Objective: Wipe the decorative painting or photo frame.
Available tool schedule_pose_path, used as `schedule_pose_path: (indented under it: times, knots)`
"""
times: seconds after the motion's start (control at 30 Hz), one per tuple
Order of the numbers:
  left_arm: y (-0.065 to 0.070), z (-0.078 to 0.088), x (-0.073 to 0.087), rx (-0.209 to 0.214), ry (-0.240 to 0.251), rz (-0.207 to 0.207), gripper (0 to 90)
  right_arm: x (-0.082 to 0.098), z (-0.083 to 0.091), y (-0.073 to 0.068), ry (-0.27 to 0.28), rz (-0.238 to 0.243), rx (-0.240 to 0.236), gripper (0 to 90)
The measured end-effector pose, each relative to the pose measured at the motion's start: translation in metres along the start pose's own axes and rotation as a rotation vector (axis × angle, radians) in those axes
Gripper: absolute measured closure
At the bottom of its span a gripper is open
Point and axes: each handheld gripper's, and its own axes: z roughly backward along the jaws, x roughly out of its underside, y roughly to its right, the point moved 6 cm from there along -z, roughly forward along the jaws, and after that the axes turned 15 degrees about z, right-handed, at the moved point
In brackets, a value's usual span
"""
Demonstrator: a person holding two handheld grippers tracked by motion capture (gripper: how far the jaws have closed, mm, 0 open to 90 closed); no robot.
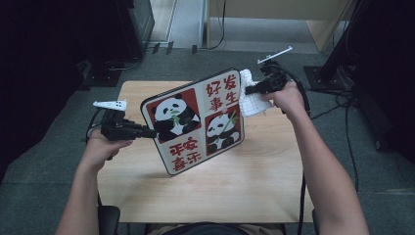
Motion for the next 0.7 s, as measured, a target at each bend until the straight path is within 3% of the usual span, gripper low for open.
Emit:
schedule_pose_path:
  times: [0.7]
  knots:
    - [0.000,0.000,0.000,-0.001,0.001,0.000,76.5,0.026,-0.015,0.000,-0.019,-0.018,-0.028,78.7]
